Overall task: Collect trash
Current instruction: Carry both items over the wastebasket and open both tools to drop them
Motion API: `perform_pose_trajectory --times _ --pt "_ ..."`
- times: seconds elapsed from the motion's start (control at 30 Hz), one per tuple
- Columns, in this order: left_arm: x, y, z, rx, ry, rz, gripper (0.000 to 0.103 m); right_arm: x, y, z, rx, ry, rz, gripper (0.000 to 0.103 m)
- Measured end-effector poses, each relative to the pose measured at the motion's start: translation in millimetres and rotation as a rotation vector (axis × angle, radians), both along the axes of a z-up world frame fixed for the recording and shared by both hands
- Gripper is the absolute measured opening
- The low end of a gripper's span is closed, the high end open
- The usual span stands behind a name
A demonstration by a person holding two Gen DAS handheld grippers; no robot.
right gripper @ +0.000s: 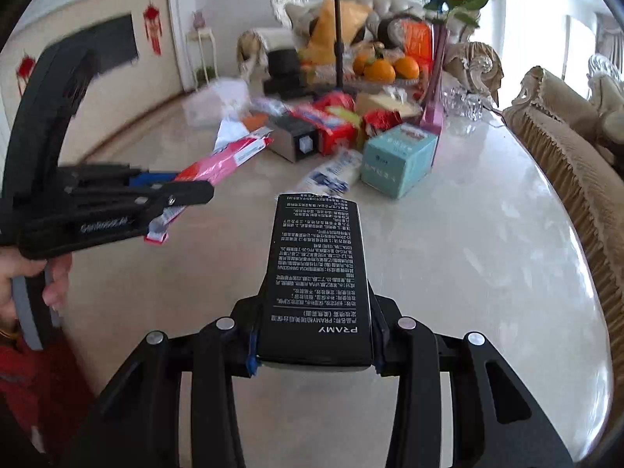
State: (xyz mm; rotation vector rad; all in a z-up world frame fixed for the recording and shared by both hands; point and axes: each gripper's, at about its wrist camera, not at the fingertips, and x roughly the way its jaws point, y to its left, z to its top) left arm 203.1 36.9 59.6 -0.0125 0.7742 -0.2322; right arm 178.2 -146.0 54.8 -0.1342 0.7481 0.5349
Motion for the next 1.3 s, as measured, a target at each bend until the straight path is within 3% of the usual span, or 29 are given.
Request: perform_pose_trajectory --times 0.13,0.23,0.37,0.47,0.57,0.63,0.7,0.8,0.9,0.97,1.0,1.03,1.07,1.13,1.3 --pt "-80.0 -3.2 13.1 0.045 -0.076 0.017 0.027 -63.3 -9.5 12.6 0.071 -0.037 0.015 0.039" --pt "-138.9 -5.7 7.7 -0.015 -0.068 -0.029 0.027 -110.8 -12.2 8.6 0.115 -0.019 0.027 0.039" --pt "-212.2 -16.4 -27.0 -0.024 0.012 -0.094 0.027 -166.8 -13.7 -15.3 0.14 0.065 0.045 0.039" --pt "-248.4 -20.2 -79.7 -0.052 0.167 -0.121 0.027 -194.6 -9.8 -55.5 0.11 0.199 0.058 0.039" --pt "-254.5 -25.8 -136.3 -0.061 0.325 -0.129 0.027 -202.2 -5.9 -104.8 0.051 0.333 0.028 0.039" --pt "-248.7 -29.7 -162.6 -0.043 0.388 -0.123 0.027 -197.2 -2.2 -131.0 -0.003 0.381 -0.003 0.039" --pt "-239.9 -33.8 -179.4 -0.025 0.426 -0.116 0.027 -188.3 1.1 -150.5 -0.078 0.407 -0.055 0.039" --pt "-235.3 -41.5 -191.7 0.02 0.433 -0.113 0.027 -182.3 4.8 -163.1 -0.092 0.429 -0.064 0.039" --pt "-228.6 -40.7 -208.9 -0.02 0.467 -0.129 0.027 -182.9 11.6 -169.7 -0.101 0.427 -0.048 0.039" --pt "-223.3 -40.9 -220.6 -0.019 0.515 -0.107 0.038 -184.3 15.5 -175.4 -0.128 0.428 -0.051 0.04" --pt "-223.0 -40.5 -223.6 -0.01 0.514 -0.1 0.071 -181.7 17.5 -177.9 -0.167 0.419 -0.074 0.044" --pt "-223.9 -39.2 -225.0 0.002 0.498 -0.086 0.088 -189.0 14.3 -179.8 -0.188 0.413 -0.088 0.049" --pt "-224.5 -37.7 -225.5 0.004 0.49 -0.078 0.087 -190.4 11.7 -181.5 -0.198 0.41 -0.102 0.057" --pt "-223.6 -32.9 -228.0 -0.035 0.503 -0.073 0.087 -187.9 6.7 -182.2 -0.18 0.424 -0.115 0.057" --pt "-224.2 -24.4 -228.8 -0.034 0.498 -0.043 0.087 -190.5 2.0 -181.0 -0.173 0.429 -0.138 0.058"
